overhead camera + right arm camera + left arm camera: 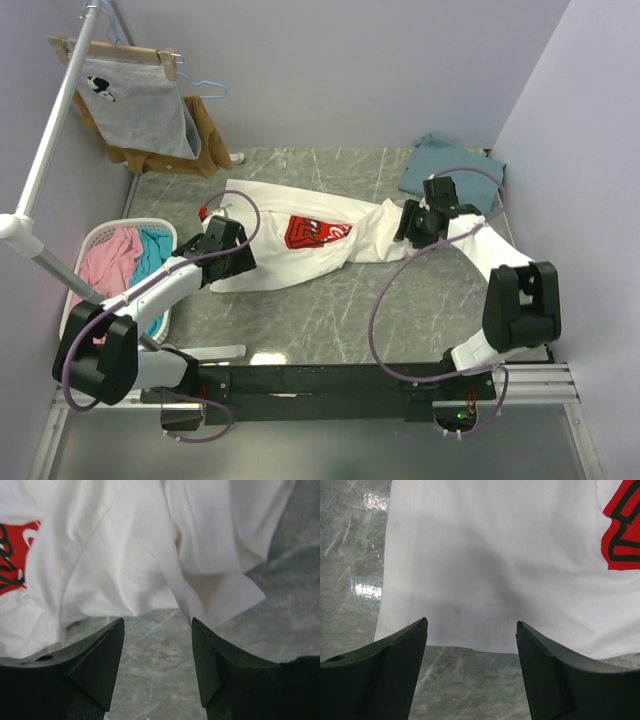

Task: Fold and stack the t-shirts
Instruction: Fold the flattened tshirt in 1/3 of the way

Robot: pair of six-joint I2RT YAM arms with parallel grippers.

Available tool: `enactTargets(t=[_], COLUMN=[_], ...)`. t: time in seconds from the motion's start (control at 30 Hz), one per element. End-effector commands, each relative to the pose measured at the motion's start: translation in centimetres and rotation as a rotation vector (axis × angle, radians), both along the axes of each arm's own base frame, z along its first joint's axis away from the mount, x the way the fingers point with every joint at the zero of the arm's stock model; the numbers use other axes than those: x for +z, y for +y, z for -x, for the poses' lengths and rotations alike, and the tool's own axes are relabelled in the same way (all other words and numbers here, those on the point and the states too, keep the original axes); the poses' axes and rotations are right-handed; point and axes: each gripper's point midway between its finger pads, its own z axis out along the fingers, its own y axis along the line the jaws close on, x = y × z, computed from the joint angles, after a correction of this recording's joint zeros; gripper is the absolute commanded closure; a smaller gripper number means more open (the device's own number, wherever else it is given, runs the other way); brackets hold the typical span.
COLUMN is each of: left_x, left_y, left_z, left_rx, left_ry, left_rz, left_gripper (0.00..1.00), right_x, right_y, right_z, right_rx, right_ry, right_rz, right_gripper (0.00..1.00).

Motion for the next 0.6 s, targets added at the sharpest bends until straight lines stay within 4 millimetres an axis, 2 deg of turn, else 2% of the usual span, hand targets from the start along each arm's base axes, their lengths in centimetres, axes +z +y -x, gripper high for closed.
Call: enactTargets(t=[0.0, 0.03, 0.13, 0.3, 0.47, 0.57], left_x=[0.4, 0.3, 0.2, 0.2, 0.0, 0.0], left_y=[-0.6, -0.7, -0.7, -0.7, -0.6, -0.5], left_z=[-0.7, -0.7, -0.6, -0.6, -0.5, -0.5], left_rx=[-0.026, -0.028, -0.03, -0.029, -0.028, -0.024], left_ry=[-0.026, -0.024, -0.021, -0.021, -0.02, -0.018], left_rz=[0.012, 0.014, 0.013, 0.014, 0.012, 0.009], left_gripper=[0.23, 0.23, 0.23, 0.23, 0.23, 0.23], right_x=[1.5, 0.7, -0.3, -2.3, -2.0, -0.4], right_y=[-1.7, -2.0, -2.0, -2.4, -4.3, -4.9], right_z=[1.6, 2.3, 3.1, 2.8, 1.2, 0.2], right_rx=[-0.06, -0.069, -0.065, -0.072, -0.116, -0.112], right_ry=[-0.066, -0.05, -0.048, -0.016, -0.042, -0.079], right_rz=[0.076, 0.089, 0.082, 0.111, 0.214, 0.257], right_gripper=[0.37, 0.36, 0.33, 0.34, 0.34, 0.34])
